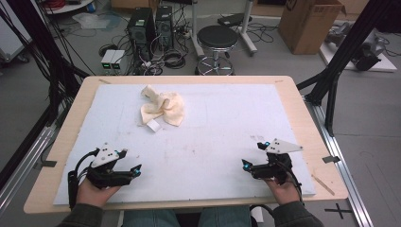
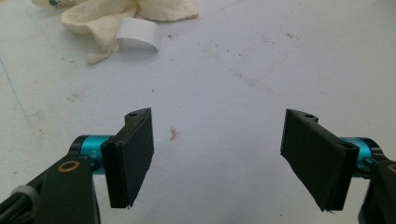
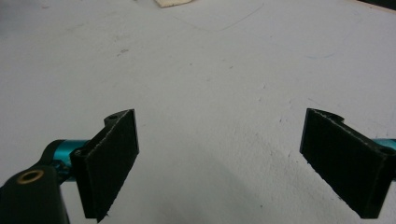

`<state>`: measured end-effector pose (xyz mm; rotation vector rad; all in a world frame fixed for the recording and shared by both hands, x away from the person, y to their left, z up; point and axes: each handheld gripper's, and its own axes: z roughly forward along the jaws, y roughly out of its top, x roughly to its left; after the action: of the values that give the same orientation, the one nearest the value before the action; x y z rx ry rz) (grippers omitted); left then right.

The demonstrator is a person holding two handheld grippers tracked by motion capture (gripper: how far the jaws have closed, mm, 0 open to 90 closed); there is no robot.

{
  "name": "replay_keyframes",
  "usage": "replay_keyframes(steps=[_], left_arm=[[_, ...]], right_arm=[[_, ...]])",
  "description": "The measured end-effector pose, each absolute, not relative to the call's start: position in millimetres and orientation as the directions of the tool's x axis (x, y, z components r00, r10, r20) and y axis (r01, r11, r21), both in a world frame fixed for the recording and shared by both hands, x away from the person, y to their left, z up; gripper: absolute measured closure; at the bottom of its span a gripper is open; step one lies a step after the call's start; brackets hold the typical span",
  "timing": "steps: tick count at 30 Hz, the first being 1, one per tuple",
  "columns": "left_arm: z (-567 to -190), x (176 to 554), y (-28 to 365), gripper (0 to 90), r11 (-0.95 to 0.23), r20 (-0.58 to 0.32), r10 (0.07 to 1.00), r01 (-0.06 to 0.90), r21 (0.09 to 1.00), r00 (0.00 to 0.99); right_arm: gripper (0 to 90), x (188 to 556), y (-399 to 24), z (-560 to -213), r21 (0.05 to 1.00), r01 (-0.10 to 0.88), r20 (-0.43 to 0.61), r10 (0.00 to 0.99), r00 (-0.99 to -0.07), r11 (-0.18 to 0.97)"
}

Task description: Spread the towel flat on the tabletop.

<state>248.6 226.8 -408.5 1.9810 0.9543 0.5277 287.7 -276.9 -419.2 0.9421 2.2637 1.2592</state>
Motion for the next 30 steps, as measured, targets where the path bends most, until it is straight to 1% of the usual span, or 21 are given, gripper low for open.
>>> replay_keyframes(steps=[13,30], left_arm=[[-409.4,246.4,228.4,26.3,-0.347,0.009,0.788,0.432,0.833,0.616],[-409.9,249.8,227.1,26.8,-0.343,0.0,0.779,0.426,0.837,0.628]], right_arm=[[11.0,291.0,-271.0,-420.4,0.848,0.359,-0.014,0.693,-0.72,0.39],[11.0,289.7,-270.5,-419.3,0.85,0.358,-0.016,0.7,-0.714,0.385]])
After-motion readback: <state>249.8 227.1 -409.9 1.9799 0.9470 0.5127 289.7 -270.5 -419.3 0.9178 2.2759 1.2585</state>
